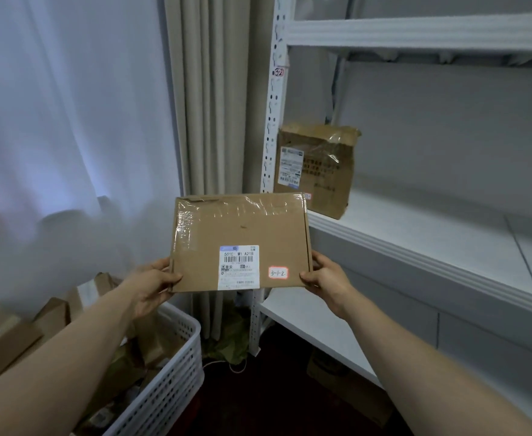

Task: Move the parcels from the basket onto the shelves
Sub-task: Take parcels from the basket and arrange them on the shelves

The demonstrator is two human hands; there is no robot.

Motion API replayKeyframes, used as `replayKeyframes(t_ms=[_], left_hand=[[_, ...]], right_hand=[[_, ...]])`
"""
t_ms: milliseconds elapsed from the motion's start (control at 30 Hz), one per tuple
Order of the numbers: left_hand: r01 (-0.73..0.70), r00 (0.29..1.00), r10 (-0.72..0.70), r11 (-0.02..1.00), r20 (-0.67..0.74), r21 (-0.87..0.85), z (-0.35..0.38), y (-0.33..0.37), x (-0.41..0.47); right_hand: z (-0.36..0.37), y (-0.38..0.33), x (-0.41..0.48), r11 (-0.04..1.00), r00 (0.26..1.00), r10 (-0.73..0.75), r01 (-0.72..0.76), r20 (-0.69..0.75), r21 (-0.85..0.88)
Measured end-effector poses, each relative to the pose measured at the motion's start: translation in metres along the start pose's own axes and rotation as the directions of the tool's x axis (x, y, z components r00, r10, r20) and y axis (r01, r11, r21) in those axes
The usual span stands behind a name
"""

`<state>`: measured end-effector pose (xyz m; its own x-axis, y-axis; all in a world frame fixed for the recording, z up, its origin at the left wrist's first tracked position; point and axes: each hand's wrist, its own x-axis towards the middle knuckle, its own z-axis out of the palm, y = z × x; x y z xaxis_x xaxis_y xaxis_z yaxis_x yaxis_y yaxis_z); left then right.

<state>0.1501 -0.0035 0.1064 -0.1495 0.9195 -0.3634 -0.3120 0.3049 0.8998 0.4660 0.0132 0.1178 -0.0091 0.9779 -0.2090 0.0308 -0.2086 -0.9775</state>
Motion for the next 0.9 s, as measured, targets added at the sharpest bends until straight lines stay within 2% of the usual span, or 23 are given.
replayKeyframes(t_ms=[267, 400, 467, 900], left_hand=[[0.026, 0.998, -0.032, 0.995, 0.056, 0.096, 0.01, -0.002, 0.002], [0.033, 0.995, -0.048, 0.986, 0.086, 0.164, 0.017, -0.002, 0.002], [0.038, 0.994, -0.056, 0.98, 0.091, 0.195, 0.022, -0.002, 0.004], [0.058, 0.98, -0.103, 0.966, 0.168, 0.253, 0.078, -0.015, 0.017]], right_hand=[[-0.012, 0.009, -0.009, 0.999, 0.996, 0.054, -0.054, -0.072, 0.003], [-0.02, 0.018, -0.008, 0.995, 0.989, 0.047, -0.059, -0.139, -0.08], [-0.026, 0.02, -0.01, 0.996, 0.985, 0.066, -0.076, -0.161, -0.056], [-0.072, 0.033, -0.02, 0.993, 0.95, 0.079, -0.102, -0.302, -0.06]])
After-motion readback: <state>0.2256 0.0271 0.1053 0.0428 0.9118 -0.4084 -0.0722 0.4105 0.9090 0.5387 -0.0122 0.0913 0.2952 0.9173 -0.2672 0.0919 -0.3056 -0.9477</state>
